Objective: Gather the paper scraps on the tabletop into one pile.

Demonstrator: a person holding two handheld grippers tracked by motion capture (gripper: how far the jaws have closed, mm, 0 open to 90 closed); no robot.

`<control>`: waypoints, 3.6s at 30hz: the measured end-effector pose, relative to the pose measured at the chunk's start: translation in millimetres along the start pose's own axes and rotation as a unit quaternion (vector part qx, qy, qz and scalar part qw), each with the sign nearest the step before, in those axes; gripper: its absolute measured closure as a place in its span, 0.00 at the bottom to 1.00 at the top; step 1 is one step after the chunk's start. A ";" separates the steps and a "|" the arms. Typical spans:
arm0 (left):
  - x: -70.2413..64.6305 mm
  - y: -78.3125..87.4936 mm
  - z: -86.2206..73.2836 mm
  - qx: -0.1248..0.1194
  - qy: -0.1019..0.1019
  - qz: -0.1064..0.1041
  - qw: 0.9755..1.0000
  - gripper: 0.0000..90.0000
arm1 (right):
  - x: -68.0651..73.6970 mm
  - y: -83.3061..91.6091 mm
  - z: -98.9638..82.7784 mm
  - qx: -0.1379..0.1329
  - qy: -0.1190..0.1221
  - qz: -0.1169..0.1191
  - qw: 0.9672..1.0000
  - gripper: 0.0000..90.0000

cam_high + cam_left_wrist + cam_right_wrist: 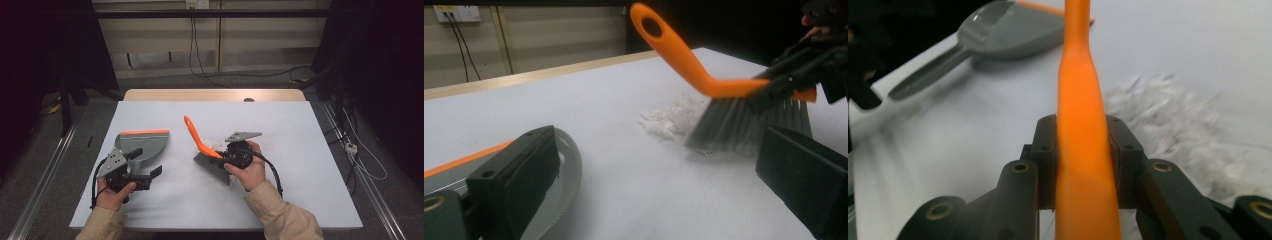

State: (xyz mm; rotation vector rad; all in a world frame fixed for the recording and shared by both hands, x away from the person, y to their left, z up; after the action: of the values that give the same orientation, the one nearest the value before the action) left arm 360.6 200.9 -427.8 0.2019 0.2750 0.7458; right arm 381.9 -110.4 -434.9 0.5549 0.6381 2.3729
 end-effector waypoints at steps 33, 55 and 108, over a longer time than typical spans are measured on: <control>0.1 -0.6 -1.2 0.003 0.002 -0.001 1.000 0.04 | -57.1 49.8 22.1 -0.059 -0.007 -0.106 0.993 0.79; 2.9 -0.1 -1.8 0.000 0.009 0.009 1.000 0.04 | -114.7 -13.5 39.7 -0.037 0.078 -0.083 0.993 0.79; 3.8 -1.9 -2.3 0.003 0.006 -0.002 1.000 0.04 | -106.4 8.1 15.5 0.013 0.096 -0.080 0.992 0.76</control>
State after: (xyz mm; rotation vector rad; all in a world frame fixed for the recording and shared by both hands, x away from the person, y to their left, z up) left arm 363.8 202.4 -431.2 0.2033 0.2893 0.7423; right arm 463.5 -180.6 -442.3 0.2767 0.7695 2.2860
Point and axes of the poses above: each handheld gripper's, and its own axes: y roughly backward along the jaws, z roughly out of its top, x roughly to its left, the point moved 3 cm from there along -y, roughly forward along the jaws, and after that the axes turned 5 degrees about y, right-handed, at the moved point
